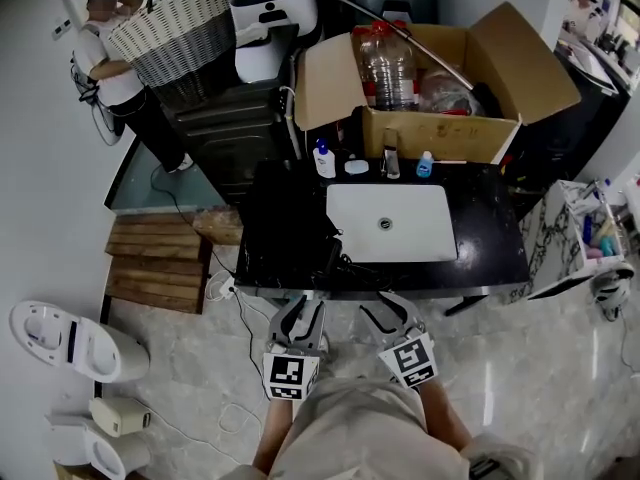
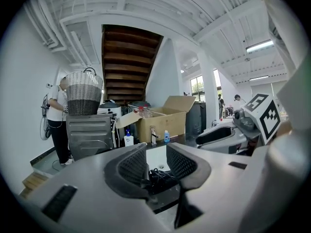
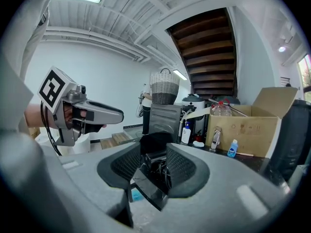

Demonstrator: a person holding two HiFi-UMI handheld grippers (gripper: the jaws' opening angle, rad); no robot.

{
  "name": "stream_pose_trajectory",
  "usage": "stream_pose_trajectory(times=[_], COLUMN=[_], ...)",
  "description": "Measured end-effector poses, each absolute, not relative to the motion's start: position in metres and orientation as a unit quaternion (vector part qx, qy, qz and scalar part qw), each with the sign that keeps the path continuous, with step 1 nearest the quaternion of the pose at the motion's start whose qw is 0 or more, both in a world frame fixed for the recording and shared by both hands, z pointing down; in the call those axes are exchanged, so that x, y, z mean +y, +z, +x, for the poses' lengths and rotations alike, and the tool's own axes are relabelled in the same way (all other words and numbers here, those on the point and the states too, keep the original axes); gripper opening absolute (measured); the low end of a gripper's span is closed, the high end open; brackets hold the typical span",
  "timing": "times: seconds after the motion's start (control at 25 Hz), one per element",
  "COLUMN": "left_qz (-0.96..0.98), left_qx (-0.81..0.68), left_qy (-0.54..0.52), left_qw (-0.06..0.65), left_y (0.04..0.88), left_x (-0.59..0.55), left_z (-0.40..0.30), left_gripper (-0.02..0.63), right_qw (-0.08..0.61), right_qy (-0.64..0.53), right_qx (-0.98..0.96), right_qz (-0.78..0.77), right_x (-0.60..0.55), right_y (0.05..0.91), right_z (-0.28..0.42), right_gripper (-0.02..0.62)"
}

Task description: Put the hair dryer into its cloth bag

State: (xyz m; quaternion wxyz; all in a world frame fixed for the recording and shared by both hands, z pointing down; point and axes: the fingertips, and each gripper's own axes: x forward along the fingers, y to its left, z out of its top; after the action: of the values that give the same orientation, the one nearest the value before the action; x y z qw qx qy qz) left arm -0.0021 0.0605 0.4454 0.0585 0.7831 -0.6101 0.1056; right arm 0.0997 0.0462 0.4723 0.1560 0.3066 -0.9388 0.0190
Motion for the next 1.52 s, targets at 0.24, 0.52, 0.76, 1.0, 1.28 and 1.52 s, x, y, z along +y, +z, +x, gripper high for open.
stream_pose_trajectory(times=[0.24, 0.52, 0.76, 1.0, 1.28, 1.52], left_qz=[0.794, 0.804, 0.811, 0.817, 0.821, 0.832], left_qx=[-0.594, -0.582, -0.57, -0.564, -0.558, -0.539], left_qy=[0.113, 0.101, 0.104, 0.096, 0.087, 0.093], left_qw=[0.064, 0.065, 0.079, 0.077, 0.082, 0.093], left_y=[0.456, 0.449, 0.459, 0.457, 0.458, 0.47], left_x=[0.031, -0.009, -0.034, -0.059, -0.083, -0.099], left_z=[-0.031, -0.065, -0.093, -0.118, -0.145, -0.155], left_gripper=[0.13, 0.129, 0.129, 0.129, 0.129, 0.129], right_qw=[0.161, 0.176, 0.191, 0.199, 0.21, 0.222], right_qy=[0.032, 0.04, 0.045, 0.046, 0.044, 0.051], right_qx=[-0.931, -0.923, -0.917, -0.913, -0.907, -0.897], right_qz=[0.325, 0.341, 0.348, 0.354, 0.364, 0.379], right_x=[0.019, -0.013, -0.035, -0.053, -0.072, -0.083], right_y=[0.475, 0.479, 0.484, 0.487, 0.488, 0.496], right_z=[0.074, 0.044, 0.017, -0.007, -0.029, -0.04], right_gripper=[0.169, 0.169, 0.169, 0.168, 0.168, 0.169])
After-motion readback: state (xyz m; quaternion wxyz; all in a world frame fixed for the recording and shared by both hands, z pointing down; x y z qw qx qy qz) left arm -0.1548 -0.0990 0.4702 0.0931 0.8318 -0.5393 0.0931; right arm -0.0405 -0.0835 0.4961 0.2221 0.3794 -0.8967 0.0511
